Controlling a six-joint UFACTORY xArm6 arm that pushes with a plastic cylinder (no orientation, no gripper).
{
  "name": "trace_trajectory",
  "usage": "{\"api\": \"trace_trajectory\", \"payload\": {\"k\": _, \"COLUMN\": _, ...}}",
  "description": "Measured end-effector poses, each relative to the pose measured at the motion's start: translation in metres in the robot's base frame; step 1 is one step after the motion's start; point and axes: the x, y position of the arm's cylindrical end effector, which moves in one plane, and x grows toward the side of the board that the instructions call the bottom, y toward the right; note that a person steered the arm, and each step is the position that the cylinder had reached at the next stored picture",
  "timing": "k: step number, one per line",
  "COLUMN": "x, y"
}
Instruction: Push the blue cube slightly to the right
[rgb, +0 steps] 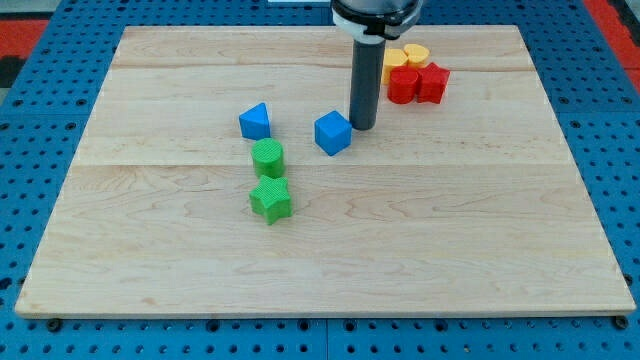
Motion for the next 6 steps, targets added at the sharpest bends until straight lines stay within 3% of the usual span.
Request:
{"api": "trace_trajectory", "payload": {"k": 2, "x": -0.023, "y": 0.0}}
{"api": "trace_trajectory", "payload": {"k": 6, "x": 0.028, "y": -0.016}}
